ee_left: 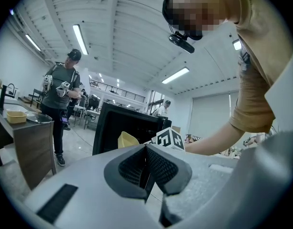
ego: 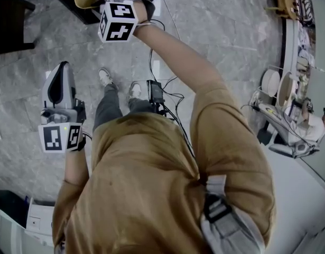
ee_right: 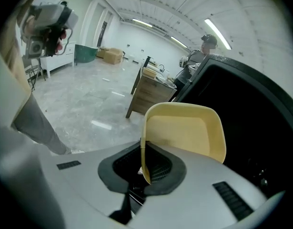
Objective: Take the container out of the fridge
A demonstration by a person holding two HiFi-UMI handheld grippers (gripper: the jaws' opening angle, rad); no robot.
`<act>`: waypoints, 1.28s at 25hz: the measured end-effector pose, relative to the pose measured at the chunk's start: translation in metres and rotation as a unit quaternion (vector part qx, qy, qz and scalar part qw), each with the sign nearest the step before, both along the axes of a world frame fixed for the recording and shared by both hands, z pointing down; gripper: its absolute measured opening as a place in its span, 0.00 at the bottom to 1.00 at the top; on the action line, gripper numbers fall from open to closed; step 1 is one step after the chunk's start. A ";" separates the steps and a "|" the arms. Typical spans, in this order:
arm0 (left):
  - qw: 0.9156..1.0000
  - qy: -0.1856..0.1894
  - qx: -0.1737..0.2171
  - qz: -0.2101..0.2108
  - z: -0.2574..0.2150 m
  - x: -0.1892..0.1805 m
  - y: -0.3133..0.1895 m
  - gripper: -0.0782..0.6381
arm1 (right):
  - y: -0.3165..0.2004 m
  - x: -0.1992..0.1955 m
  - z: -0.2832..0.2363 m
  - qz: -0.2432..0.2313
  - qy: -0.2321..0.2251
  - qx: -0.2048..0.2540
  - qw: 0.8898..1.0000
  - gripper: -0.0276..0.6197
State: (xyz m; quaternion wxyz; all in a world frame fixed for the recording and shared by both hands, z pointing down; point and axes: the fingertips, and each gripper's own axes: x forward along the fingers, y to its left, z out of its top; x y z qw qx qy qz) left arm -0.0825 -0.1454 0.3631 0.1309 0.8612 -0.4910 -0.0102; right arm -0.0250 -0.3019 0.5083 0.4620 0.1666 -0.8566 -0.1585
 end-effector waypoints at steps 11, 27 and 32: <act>0.999 -0.001 0.033 0.012 -0.040 0.018 0.035 0.11 | 0.060 0.014 -0.043 0.012 -0.034 -0.001 0.999 0.05; 0.998 -0.017 0.063 0.000 -0.078 0.014 0.069 0.11 | 0.115 0.042 -0.110 0.046 -0.108 0.014 0.993 0.05; 0.997 -0.023 0.068 -0.005 -0.085 0.011 0.075 0.11 | 0.130 0.062 -0.114 0.065 -0.116 0.010 0.991 0.05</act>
